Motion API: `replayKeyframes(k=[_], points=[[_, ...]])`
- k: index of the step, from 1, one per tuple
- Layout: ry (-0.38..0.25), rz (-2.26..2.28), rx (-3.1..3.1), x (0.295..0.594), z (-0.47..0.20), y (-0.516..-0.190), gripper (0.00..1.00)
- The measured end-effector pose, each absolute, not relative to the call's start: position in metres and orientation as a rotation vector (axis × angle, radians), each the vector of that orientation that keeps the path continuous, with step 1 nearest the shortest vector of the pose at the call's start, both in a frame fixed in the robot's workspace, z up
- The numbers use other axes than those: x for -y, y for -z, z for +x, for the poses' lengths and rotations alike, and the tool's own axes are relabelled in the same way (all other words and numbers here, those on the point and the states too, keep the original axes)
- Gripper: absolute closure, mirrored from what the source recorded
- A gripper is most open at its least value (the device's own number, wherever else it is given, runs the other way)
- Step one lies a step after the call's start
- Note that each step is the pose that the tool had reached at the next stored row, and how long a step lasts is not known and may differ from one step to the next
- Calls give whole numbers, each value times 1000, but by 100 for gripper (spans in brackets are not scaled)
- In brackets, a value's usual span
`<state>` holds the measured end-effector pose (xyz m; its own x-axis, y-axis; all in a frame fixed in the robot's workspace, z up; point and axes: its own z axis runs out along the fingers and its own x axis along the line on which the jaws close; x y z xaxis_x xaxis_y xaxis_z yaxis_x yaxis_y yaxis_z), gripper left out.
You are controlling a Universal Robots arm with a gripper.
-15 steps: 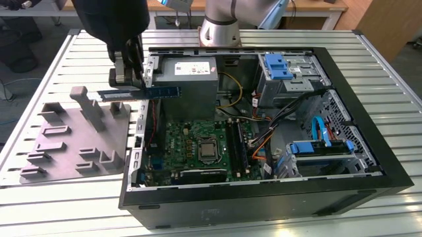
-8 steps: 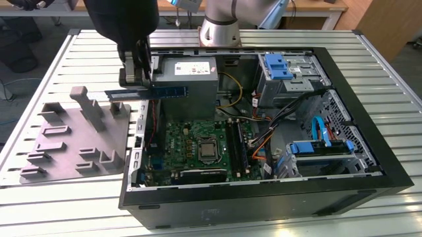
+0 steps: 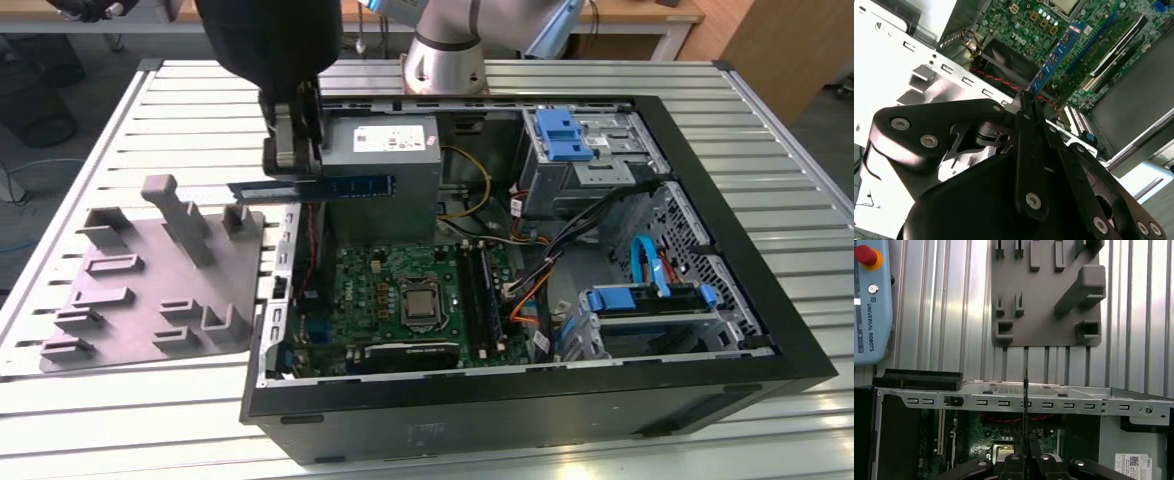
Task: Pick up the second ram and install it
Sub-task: 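Pick up the second ram and move it above second insertion slot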
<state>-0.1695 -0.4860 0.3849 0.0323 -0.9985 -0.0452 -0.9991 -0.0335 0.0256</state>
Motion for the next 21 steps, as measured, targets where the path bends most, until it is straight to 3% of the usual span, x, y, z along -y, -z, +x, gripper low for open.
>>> replayKeyframes(k=[21], points=[[-85, -2250, -2177, 484, -117, -377, 86]])
